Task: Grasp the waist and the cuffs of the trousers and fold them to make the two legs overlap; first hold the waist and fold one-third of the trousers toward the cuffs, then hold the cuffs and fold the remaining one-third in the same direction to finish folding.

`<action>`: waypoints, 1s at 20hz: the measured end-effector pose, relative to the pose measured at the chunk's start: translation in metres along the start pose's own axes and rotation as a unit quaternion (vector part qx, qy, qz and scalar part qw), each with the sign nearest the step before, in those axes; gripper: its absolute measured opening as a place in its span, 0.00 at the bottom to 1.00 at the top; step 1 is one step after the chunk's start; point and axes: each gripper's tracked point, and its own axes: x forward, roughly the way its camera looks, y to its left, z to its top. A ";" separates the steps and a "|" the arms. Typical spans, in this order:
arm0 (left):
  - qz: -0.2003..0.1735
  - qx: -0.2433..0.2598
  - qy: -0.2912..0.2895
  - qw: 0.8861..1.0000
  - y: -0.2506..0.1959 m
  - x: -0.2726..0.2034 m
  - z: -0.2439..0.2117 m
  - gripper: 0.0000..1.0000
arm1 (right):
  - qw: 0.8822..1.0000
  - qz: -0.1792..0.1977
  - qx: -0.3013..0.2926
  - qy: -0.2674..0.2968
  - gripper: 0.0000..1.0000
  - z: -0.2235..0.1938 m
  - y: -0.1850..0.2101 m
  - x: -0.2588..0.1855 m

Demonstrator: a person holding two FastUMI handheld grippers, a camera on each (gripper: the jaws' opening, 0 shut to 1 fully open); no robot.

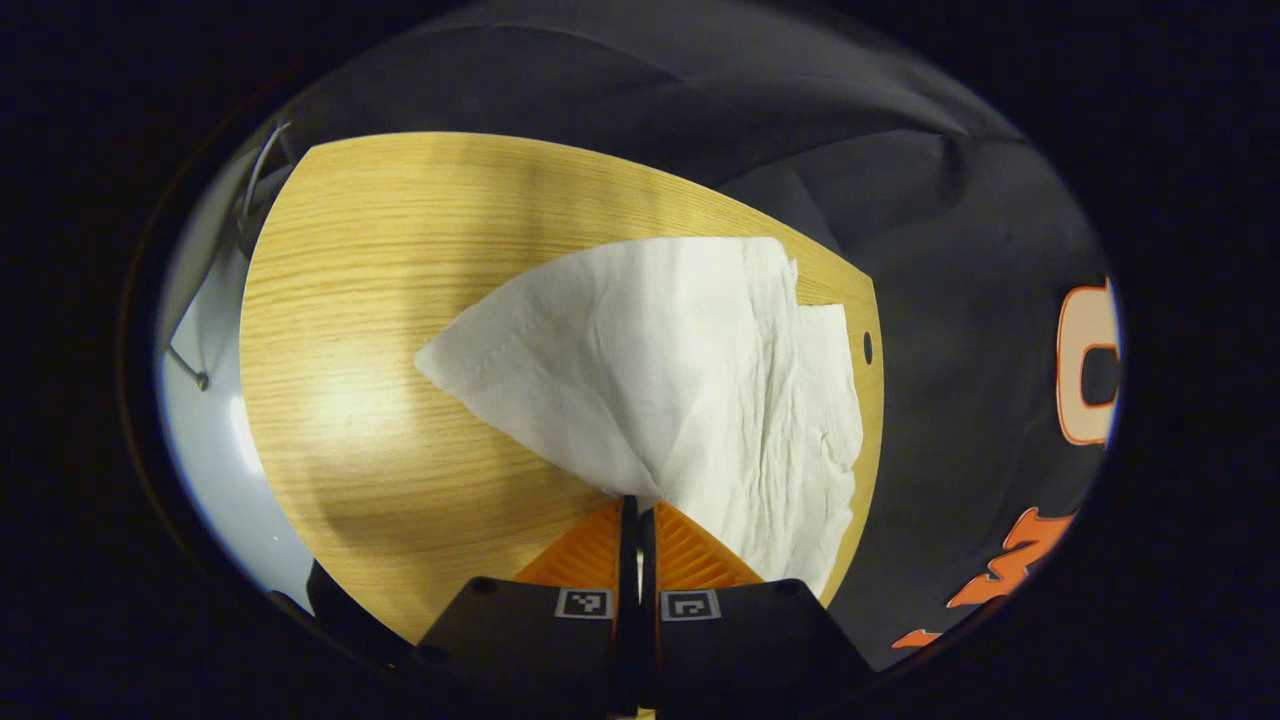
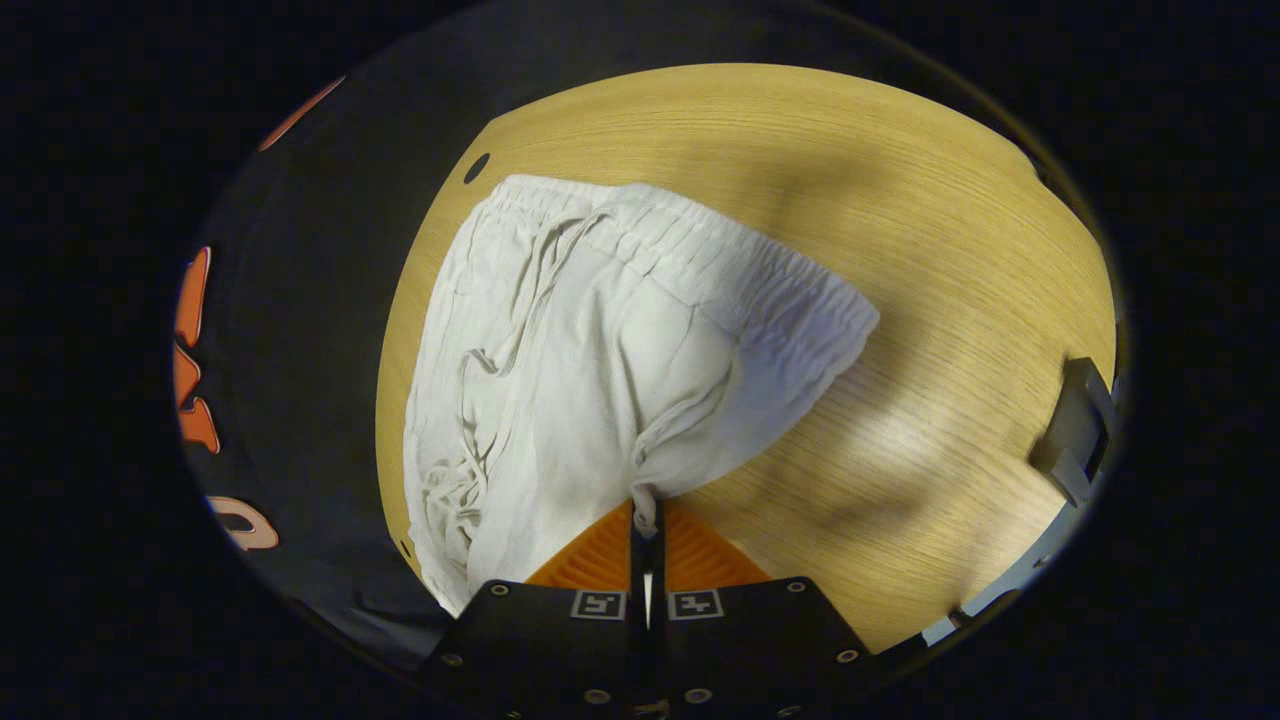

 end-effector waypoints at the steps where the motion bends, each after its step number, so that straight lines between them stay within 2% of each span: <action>1: 0.012 0.020 -0.004 1.000 0.000 -0.006 0.001 0.04 | 1.000 -0.001 -0.006 0.000 0.01 0.000 0.001 -0.001; 5: 0.007 0.068 -0.024 0.997 -0.018 -0.029 0.004 0.04 | 1.000 0.008 -0.022 0.004 0.01 0.001 0.002 -0.019; 7: -0.004 0.069 -0.033 0.997 -0.025 -0.044 0.005 0.04 | 0.999 0.009 -0.034 0.012 0.01 0.003 0.003 -0.031; 8: -0.012 0.066 -0.037 0.997 -0.032 -0.053 0.007 0.04 | 0.999 0.014 -0.040 0.014 0.05 0.004 0.005 -0.036; 9: -0.020 0.063 -0.042 0.997 -0.039 -0.066 0.010 0.04 | 0.999 0.019 -0.044 0.016 0.01 0.006 0.008 -0.042; 12: -0.044 0.064 -0.051 0.996 -0.064 -0.095 0.017 0.04 | 0.998 0.026 -0.050 0.022 0.01 0.012 0.019 -0.057; 17: -0.066 0.090 -0.037 0.993 -0.123 -0.082 0.037 0.04 | 0.999 0.007 -0.045 0.031 0.01 0.021 0.052 -0.067; 20: -0.079 0.107 -0.020 0.991 -0.165 -0.061 0.054 0.04 | 0.999 -0.008 -0.051 0.018 0.01 0.043 0.084 -0.059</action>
